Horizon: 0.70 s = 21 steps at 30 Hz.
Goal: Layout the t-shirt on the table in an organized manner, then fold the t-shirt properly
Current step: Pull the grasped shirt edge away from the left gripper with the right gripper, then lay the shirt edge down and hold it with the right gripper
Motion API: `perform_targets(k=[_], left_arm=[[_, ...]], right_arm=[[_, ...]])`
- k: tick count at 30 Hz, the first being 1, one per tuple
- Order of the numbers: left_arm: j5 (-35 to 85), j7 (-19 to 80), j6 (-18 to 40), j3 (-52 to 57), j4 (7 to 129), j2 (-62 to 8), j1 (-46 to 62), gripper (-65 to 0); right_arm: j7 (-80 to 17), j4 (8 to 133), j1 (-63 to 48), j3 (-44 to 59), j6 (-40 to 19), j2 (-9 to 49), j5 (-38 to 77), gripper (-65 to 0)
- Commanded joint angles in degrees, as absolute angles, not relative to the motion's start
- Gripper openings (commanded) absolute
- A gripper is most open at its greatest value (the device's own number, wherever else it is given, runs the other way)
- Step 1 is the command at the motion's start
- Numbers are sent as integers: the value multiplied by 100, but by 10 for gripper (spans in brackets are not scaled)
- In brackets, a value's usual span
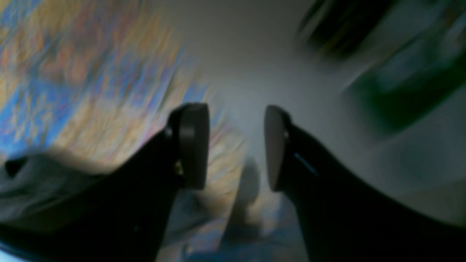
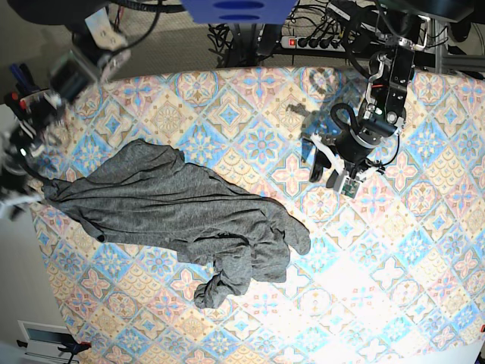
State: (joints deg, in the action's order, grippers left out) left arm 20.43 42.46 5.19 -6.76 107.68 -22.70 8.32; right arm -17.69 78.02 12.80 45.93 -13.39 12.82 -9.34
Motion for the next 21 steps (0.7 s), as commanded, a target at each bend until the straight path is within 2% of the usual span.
perform_targets(k=[1, 9, 14, 21], left_arm=[[2097, 4119, 532, -646, 10879, -2308, 769, -445], [2088, 4119, 532, -646, 10879, -2299, 778, -445], [2062, 4119, 532, -646, 10879, -2308, 840, -445], [2088, 4119, 532, -646, 10870, -2299, 831, -445]], right_arm=[[-1780, 8022, 1288, 4462, -1376, 1147, -813, -414], [-1807, 8462, 884, 3486, -1376, 971, -629, -411], [-2070, 9095, 365, 3037, -1376, 462, -637, -412], [-2035, 10000, -778, 1912, -1376, -215, -646, -412]])
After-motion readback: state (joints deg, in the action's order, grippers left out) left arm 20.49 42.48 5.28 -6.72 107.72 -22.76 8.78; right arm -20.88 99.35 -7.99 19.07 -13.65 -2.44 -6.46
